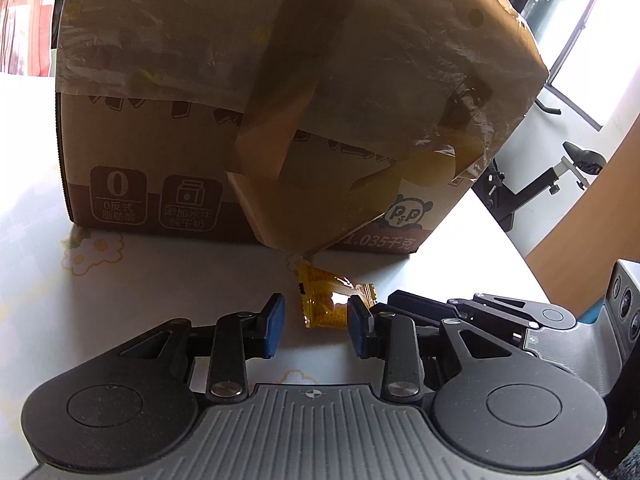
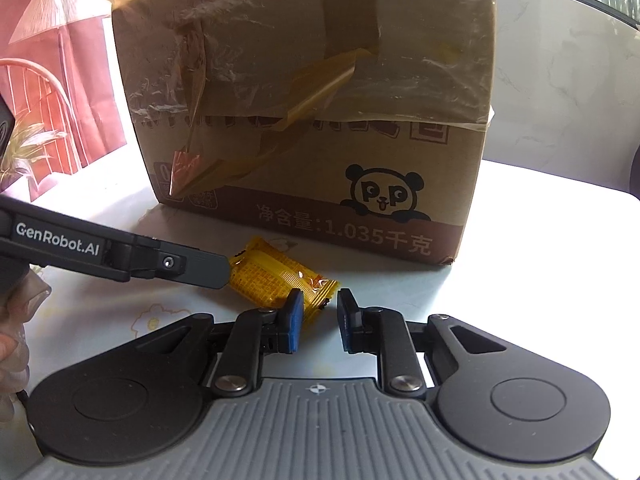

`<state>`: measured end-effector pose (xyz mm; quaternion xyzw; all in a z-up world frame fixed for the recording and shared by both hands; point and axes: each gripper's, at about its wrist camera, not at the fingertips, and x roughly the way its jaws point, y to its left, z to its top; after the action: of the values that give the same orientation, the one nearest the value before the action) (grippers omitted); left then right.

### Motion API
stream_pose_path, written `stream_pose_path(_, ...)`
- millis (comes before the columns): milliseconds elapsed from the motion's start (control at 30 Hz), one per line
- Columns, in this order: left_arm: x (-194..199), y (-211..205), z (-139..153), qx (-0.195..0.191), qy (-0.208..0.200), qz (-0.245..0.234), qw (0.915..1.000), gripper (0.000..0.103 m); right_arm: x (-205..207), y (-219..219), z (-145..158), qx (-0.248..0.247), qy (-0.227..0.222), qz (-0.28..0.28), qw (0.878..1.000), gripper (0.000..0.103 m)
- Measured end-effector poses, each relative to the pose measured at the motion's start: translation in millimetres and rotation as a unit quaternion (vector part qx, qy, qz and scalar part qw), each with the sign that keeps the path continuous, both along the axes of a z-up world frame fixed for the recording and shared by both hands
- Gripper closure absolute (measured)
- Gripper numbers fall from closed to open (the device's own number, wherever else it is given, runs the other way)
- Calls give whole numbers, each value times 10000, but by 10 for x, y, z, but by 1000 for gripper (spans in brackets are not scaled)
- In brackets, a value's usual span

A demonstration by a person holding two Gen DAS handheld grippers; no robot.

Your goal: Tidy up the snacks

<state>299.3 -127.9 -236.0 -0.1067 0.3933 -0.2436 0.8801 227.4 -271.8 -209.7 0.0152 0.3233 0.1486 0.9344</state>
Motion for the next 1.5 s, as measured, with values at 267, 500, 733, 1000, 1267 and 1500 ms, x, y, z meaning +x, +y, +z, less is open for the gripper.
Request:
stream_pose_path(267,40,-69,-100,-69,155,33,9999,76,-24,54,-35,3,-41,171,9998,82)
stream_pose_path(500,-127,69,-139,-141,117,62,9998,87,-35,97,-54,-21,-62,335,9994,83)
stream_pose_path(733,-155,52,-153,-36,-14,21,10000,88,27,2,9,512,281,362,9976,80)
stream_pose_path(1000,-151,129,-199,-169,-39,-6,9998,89,126,-140,9,1216,533,133,9911,78)
stream_pose_path(1267,-168,181,-204,-223,-77,-22,9997,90,267,-302,-58,1798,652,-70,9815,78)
stream_pose_path(1500,-182,200,-188,-182,-74,-6,9998,92,190,-301,-70,1796,570,5,9821,91)
